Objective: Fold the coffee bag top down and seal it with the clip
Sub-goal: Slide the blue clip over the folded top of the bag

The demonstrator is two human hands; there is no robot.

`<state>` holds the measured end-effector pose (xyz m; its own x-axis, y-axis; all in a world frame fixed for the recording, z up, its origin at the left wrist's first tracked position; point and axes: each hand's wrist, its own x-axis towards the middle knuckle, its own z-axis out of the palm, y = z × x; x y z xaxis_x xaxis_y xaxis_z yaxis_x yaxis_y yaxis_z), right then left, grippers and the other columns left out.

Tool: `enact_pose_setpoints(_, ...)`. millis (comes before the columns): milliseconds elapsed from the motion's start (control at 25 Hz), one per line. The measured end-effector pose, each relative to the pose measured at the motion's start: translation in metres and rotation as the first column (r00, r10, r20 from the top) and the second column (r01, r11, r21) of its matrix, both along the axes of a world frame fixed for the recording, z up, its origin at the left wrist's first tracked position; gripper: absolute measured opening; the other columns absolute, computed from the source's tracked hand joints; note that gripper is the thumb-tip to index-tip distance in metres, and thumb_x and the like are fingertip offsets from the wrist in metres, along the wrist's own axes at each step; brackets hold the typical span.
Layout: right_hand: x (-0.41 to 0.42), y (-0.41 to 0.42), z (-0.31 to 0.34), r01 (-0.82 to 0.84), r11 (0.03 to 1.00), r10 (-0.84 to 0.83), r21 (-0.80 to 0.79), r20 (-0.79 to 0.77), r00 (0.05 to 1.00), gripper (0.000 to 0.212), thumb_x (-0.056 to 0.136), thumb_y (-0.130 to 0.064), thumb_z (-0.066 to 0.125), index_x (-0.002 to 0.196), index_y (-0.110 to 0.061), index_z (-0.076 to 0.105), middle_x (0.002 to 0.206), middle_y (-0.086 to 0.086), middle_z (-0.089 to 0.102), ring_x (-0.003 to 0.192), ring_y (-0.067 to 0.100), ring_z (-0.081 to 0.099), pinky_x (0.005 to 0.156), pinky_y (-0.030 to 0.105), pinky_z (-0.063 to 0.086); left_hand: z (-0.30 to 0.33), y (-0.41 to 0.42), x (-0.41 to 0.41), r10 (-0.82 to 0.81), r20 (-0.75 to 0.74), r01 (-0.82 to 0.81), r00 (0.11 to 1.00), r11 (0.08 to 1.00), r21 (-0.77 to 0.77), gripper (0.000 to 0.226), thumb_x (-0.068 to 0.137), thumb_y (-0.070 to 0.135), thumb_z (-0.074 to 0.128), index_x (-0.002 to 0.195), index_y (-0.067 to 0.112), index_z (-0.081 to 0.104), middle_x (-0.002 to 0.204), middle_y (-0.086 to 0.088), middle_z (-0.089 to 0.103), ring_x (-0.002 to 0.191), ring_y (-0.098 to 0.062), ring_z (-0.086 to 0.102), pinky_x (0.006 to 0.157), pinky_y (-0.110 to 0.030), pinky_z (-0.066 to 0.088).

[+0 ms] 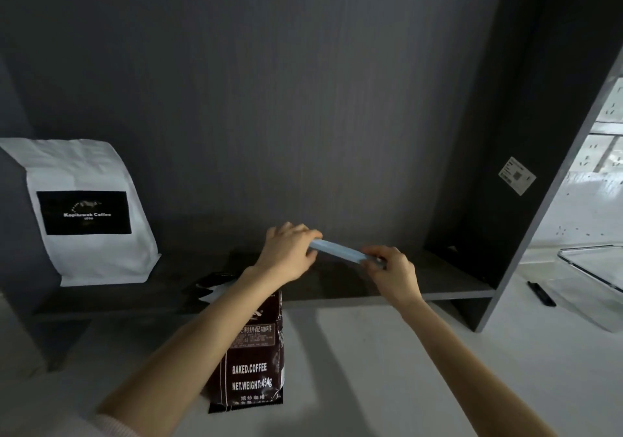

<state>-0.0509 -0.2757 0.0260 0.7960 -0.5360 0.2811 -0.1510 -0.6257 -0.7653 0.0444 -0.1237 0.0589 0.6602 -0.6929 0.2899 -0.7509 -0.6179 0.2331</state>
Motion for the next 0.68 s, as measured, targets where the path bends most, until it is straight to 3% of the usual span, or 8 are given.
enact_pose_setpoints(80,-0.006,0.011,0.010,-0.035,0.999,0.034,0.016,0.024,0.999,0.024,0.082,-0.014,0.059,0.105,-0.012,0.062,0.104,0.010,0.059,0.084,0.015,0.051,0.075,0.025,0.043,0.008,0.021,-0.007,0.002,0.019,0.002,1.000,0.986,-0.168,0.030,0.087,0.021,0.051,0.117,0.019,0.053,0.115,-0.004,0.060,0.106,-0.020,0.053,0.096,-0.038,0.036)
enact_pose_setpoints(200,-0.016,0.035,0.018,-0.132,0.991,0.132,-0.006,0.017,0.991,0.023,0.081,-0.017,0.060,0.104,-0.016,0.062,0.096,0.002,0.058,0.075,0.009,0.051,0.063,0.017,0.041,0.011,0.056,-0.020,-0.005,-0.003,0.003,1.000,0.935,-0.353,0.024,0.084,0.018,0.055,0.108,0.016,0.060,0.103,0.003,0.063,0.094,-0.011,0.055,0.089,-0.028,0.043)
enact_pose_setpoints(280,-0.024,0.052,0.020,-0.217,0.976,0.217,0.031,-0.010,0.976,0.019,0.081,-0.021,0.061,0.100,-0.022,0.063,0.090,-0.004,0.061,0.076,0.007,0.055,0.064,0.014,0.043,0.009,0.081,-0.032,-0.061,-0.150,-0.022,0.987,0.868,-0.497,0.019,0.083,0.014,0.058,0.100,0.017,0.063,0.097,0.010,0.060,0.087,-0.003,0.055,0.078,-0.011,0.044)
enact_pose_setpoints(360,-0.033,0.069,0.020,-0.294,0.954,0.296,0.059,-0.030,0.955,0.014,0.082,-0.026,0.059,0.095,-0.027,0.063,0.085,-0.009,0.062,0.074,0.005,0.057,0.060,0.007,0.044,0.006,0.104,-0.047,-0.154,-0.286,-0.057,0.946,0.789,-0.612,0.017,0.081,0.012,0.060,0.090,0.026,0.063,0.093,0.013,0.063,0.084,-0.002,0.061,0.074,-0.004,0.045)
enact_pose_setpoints(520,-0.045,0.104,0.018,-0.360,0.933,0.361,-0.027,0.030,0.932,0.022,0.080,-0.027,0.062,0.102,-0.023,0.062,0.092,-0.008,0.064,0.083,0.004,0.057,0.066,-0.003,0.038,-0.008,0.133,-0.074,-0.172,-0.369,-0.155,0.913,0.691,-0.706,0.019,0.079,0.012,0.062,0.084,0.031,0.063,0.088,0.012,0.066,0.081,0.001,0.064,0.070,-0.007,0.048)
enact_pose_setpoints(600,-0.048,0.121,0.013,-0.394,0.908,0.406,-0.141,0.062,0.912,0.030,0.077,-0.027,0.065,0.105,-0.022,0.060,0.100,-0.005,0.065,0.087,0.003,0.058,0.077,0.001,0.040,-0.014,0.140,-0.083,-0.157,-0.390,-0.197,0.907,0.661,-0.724,0.015,0.079,0.013,0.062,0.083,0.028,0.064,0.085,0.011,0.067,0.077,0.004,0.063,0.067,-0.005,0.047)
enact_pose_setpoints(680,-0.047,0.134,0.007,-0.383,0.883,0.419,-0.272,0.086,0.904,0.030,0.076,-0.028,0.066,0.105,-0.022,0.061,0.100,-0.002,0.067,0.088,0.009,0.061,0.088,0.024,0.047,-0.019,0.146,-0.090,-0.164,-0.435,-0.251,0.885,0.620,-0.744,0.014,0.080,0.012,0.062,0.082,0.026,0.064,0.078,0.007,0.067,0.070,0.005,0.064,0.064,-0.005,0.047)
